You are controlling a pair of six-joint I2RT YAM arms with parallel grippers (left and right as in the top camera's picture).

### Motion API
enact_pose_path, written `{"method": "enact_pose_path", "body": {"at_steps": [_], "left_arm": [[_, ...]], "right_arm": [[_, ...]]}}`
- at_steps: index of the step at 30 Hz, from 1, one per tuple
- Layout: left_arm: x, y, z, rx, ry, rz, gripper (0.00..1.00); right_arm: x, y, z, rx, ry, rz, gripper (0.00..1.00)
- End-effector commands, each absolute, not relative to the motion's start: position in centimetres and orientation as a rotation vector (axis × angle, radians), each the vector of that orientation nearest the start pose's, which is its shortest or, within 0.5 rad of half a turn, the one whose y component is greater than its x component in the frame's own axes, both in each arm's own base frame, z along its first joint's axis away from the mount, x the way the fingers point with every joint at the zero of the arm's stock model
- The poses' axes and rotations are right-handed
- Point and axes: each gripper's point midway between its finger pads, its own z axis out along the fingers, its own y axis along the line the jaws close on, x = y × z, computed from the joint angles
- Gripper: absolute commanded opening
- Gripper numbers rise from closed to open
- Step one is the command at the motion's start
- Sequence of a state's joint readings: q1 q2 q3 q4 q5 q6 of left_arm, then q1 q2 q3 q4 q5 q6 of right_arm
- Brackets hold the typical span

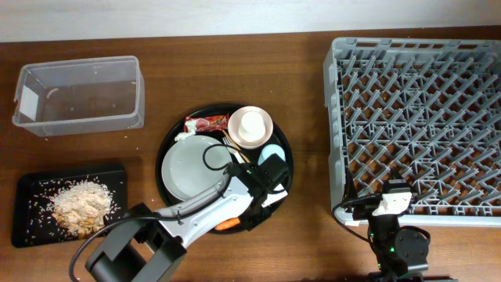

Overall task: Sort waste into correct bins and load items into the dishwasher rack
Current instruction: 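Reach to the carrot and grasp it with the left gripper, then carry the carrot left and drop it on the black tray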

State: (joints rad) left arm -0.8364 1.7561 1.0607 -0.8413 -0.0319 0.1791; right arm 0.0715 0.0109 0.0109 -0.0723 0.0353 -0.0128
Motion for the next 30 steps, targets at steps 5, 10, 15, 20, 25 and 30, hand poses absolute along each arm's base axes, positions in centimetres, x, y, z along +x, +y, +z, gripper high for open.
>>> {"method": "enact_pose_path", "body": {"at_steps": [5, 10, 15, 20, 25, 30], "left_arm": [[22.6, -24.2, 4.3, 1.459, 2.661, -0.008, 0.15], [23.0, -24.7, 5.3, 1.435, 2.66, -0.015, 0.13], [23.9, -25.5, 7.7, 1.348, 2.668, -0.031, 0.1], [25.5, -25.3, 10.8, 1.215, 2.664, -0.041, 0.1], [27.5, -23.1, 13.7, 1.038, 2.664, -0.073, 0.1], [30.0, -17.8, 16.5, 0.778, 2.688, -0.064, 0.1]], "right_arm": [[24.6, 1.0, 15.6, -0.043, 1.648, 0.006, 0.99], [24.6, 1.0, 15.6, -0.043, 1.648, 0.007, 0.99], [24.6, 1.0, 15.6, -0.043, 1.648, 0.007, 0.99], [24.6, 1.0, 15.6, -0.043, 1.648, 0.007, 0.99], [24.6, 1.0, 15.6, -0.043, 1.648, 0.006, 0.99], [24.6, 1.0, 15.6, -0.043, 1.648, 0.006, 0.99]]}}
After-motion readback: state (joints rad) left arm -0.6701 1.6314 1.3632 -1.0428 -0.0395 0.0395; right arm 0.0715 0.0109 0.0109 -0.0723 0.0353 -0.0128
